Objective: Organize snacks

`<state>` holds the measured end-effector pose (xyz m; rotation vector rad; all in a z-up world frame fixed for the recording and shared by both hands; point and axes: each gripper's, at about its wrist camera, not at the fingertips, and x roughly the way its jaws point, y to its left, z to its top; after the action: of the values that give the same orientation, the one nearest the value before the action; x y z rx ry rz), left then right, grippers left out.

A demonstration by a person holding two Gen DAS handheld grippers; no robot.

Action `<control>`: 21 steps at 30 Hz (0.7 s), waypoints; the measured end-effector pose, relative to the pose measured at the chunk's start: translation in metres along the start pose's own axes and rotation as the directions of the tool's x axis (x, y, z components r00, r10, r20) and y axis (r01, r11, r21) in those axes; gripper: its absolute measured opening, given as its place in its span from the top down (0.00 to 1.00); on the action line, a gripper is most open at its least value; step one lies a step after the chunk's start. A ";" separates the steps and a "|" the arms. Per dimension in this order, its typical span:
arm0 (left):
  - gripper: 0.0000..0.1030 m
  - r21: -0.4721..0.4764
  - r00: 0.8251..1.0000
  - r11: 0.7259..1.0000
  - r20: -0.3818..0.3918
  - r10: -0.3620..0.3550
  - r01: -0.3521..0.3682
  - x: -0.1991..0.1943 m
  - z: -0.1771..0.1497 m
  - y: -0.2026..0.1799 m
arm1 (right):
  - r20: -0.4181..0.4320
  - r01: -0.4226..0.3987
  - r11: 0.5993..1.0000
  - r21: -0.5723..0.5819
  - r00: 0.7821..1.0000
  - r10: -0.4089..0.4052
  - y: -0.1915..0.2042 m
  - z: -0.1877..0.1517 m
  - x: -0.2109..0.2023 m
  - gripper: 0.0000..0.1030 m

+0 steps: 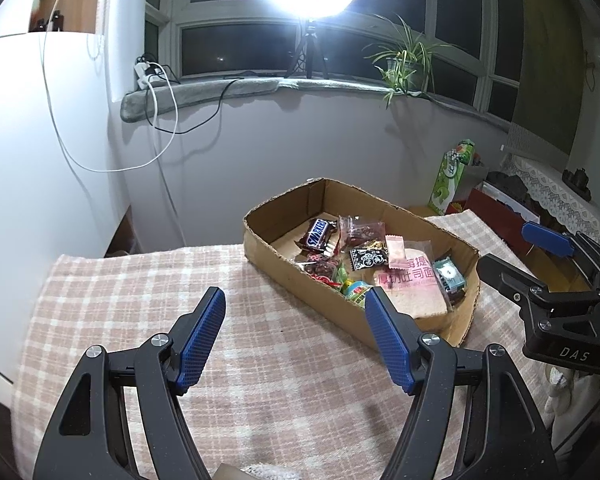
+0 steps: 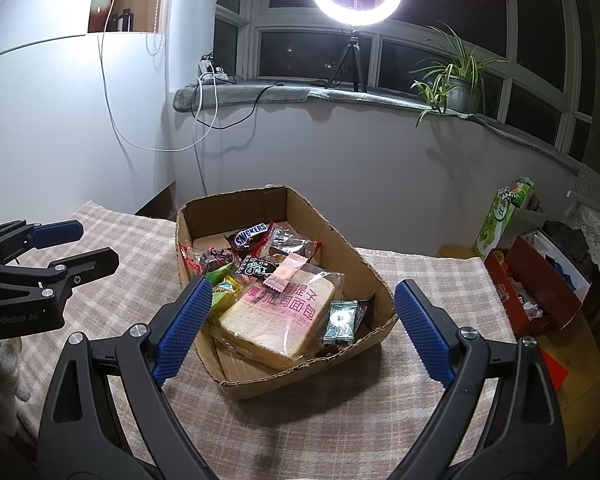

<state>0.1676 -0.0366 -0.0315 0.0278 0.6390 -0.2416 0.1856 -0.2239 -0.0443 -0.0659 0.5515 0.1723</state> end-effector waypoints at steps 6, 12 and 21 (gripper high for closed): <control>0.30 0.003 1.000 1.000 -0.003 -0.001 0.001 0.000 0.000 -0.001 | -0.001 0.001 1.000 -0.001 1.000 -0.001 0.000 0.000 0.000 0.08; 0.30 0.002 1.000 1.000 -0.004 0.000 0.000 0.000 -0.001 -0.002 | -0.001 0.000 1.000 -0.001 1.000 0.000 0.001 0.000 0.000 0.08; 0.30 -0.003 1.000 1.000 -0.001 0.007 -0.007 -0.001 -0.001 0.000 | -0.004 0.002 1.000 -0.003 1.000 -0.002 -0.001 -0.002 0.001 0.08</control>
<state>0.1665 -0.0363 -0.0320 0.0275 0.6397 -0.2340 0.1853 -0.2250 -0.0462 -0.0696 0.5548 0.1712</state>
